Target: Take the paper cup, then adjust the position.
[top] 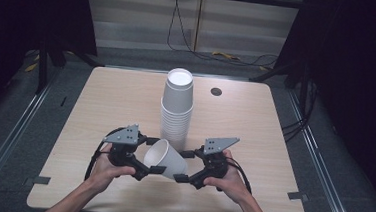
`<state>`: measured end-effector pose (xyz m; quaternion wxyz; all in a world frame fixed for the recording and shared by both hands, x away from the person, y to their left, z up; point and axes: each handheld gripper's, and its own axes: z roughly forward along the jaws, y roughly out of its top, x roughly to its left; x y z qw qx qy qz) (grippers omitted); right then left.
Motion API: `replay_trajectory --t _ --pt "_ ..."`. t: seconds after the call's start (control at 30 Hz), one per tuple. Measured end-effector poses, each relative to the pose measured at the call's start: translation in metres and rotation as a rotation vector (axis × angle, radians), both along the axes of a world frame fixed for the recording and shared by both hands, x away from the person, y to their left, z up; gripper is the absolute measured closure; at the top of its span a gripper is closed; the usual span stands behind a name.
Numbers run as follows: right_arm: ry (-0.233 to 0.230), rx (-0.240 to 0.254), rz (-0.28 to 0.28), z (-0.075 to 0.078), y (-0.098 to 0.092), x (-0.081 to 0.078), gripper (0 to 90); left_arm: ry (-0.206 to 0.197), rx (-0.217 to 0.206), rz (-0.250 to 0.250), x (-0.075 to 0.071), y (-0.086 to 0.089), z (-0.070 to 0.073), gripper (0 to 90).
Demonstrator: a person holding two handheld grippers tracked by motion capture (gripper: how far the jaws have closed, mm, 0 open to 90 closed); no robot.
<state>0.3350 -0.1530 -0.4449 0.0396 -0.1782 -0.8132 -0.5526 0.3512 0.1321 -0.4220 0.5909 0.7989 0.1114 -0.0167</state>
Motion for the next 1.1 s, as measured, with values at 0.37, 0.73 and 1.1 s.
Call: replay_trajectory --t 0.37,0.73,1.1 --pt "-0.025 0.006 -0.084 0.002 -0.013 -0.002 14.9 -0.024 0.054 0.06 0.005 0.014 0.009 9.6" --pt "-0.056 0.005 -0.279 -0.003 -0.041 -0.01 15.5 -0.001 0.117 0.116 0.014 0.024 0.005 9.3" --pt "-0.104 -0.009 -0.43 -0.004 -0.065 -0.018 14.7 0.003 0.154 0.193 0.024 0.045 0.01 9.3"
